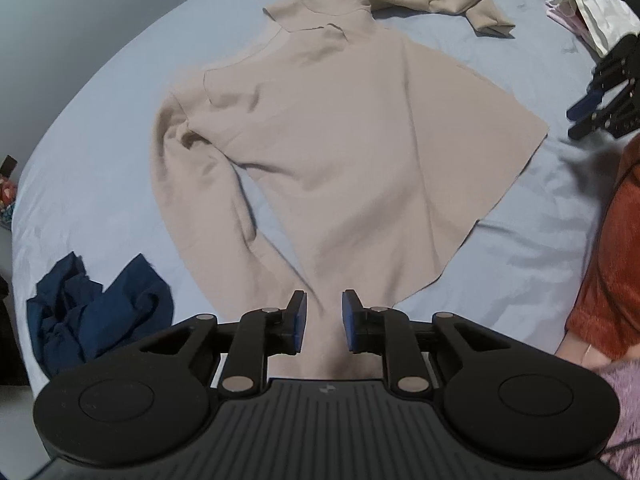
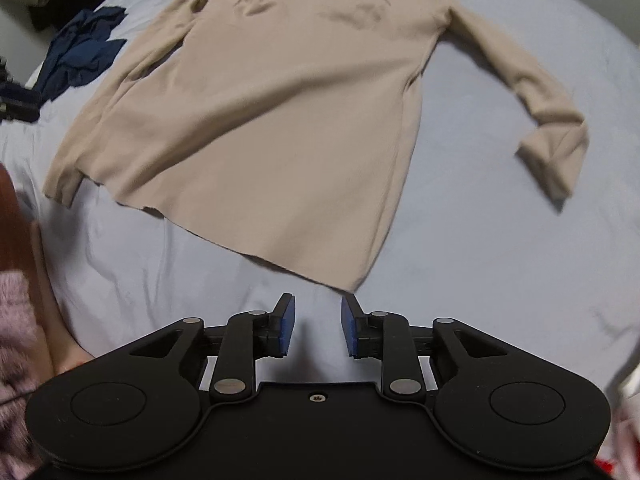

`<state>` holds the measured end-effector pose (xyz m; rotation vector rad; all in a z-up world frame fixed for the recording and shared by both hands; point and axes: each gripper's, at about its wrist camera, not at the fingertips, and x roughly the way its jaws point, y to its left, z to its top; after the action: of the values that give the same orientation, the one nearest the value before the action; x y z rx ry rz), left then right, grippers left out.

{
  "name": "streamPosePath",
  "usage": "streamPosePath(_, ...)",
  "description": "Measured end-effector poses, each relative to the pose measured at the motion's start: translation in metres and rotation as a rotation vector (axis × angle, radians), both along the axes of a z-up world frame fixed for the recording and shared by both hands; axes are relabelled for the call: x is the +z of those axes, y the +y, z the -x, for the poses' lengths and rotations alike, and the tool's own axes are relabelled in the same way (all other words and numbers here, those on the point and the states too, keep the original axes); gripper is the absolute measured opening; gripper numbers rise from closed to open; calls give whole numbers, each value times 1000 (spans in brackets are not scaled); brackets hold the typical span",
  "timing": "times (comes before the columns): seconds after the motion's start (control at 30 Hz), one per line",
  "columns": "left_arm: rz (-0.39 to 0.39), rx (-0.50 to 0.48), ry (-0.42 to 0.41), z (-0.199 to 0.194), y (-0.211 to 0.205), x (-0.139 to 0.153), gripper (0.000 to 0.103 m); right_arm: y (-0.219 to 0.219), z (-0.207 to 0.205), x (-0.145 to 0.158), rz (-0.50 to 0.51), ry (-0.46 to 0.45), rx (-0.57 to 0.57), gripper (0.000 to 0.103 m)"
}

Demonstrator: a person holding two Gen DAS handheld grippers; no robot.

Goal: Fold clothes
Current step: 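Move both tools along the sweater body, smoothing it flat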

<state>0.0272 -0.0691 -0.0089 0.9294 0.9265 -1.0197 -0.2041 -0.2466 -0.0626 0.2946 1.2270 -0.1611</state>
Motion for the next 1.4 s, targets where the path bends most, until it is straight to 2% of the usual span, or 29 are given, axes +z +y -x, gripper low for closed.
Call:
streamPosePath(0.2,8,9,47,-1,-11,-12,23,-23,-8,-21,-164,-1,-163,28)
streamPosePath(0.37,6,16,52,-5,-14,-16,26,-32,-12,-33,-229,-8,-229,28)
streamPosePath(0.53,-14,37,56,-10,-14,-24,27,-46,-15,-32,-216,-22,-270,29)
streamPosePath(0.63,-26,52,64,-14,-12,-31,27,-54,-18,-30,-204,-27,-293,39)
streamPosePath(0.77,-32,69,77,-17,-12,-38,27,-49,-27,-37,-159,6,-270,39)
streamPosePath(0.83,-34,72,82,-18,-12,-39,27,-49,-27,-39,-165,2,-270,28)
streamPosePath(0.87,-36,73,81,-18,-11,-40,27,-49,-27,-42,-169,0,-276,7)
streamPosePath(0.9,-38,75,79,-19,-10,-41,27,-49,-27,-43,-169,2,-283,4)
streamPosePath(1.07,-41,109,68,-26,-4,-43,28,-53,-18,-33,-136,-10,-301,2)
streamPosePath(1.2,-26,161,85,-37,1,-45,28,-69,-4,-21,-41,39,-320,0)
streamPosePath(1.33,12,190,111,-41,-2,-46,28,-81,8,-24,-13,80,-355,0)
streamPosePath(1.4,39,214,149,-45,-5,-49,28,-85,14,-27,-56,68,-370,0)
